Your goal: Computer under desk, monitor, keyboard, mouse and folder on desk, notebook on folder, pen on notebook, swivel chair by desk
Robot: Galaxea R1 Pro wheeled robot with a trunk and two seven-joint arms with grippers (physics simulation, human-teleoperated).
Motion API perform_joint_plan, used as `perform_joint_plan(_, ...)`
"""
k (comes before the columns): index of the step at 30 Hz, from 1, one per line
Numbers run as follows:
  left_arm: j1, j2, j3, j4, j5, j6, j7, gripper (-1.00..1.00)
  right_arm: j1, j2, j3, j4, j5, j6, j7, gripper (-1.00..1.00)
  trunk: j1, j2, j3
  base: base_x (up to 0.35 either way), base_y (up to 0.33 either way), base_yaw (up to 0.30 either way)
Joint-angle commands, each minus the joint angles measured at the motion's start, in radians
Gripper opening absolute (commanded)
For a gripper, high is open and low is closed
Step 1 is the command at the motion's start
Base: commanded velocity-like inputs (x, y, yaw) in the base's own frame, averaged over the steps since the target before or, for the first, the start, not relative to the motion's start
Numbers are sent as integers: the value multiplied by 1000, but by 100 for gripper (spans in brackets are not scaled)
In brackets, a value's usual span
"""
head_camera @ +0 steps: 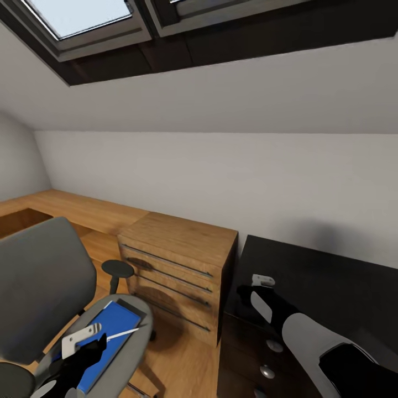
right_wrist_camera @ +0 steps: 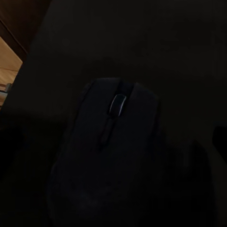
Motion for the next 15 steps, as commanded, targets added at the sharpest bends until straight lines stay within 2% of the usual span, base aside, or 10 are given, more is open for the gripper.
perform_joint_plan(1, 0, 0, 0, -2, 11, 3, 7, 100, -1, -1, 8, -2, -8, 5, -7, 100, 4, -8, -4, 0, 0, 0)
perform_joint_plan(7, 0, 0, -2, -2, 11, 3, 6, 100, -1, 0, 8, -2, -7, 5, -7, 100, 27, -50, -23, 0, 0, 0)
perform_joint_plan(15, 0, 2, 0, -2, 11, 3, 6, 100, -1, -2, 8, -4, -6, 6, -7, 100, 27, -50, -23, 0, 0, 0)
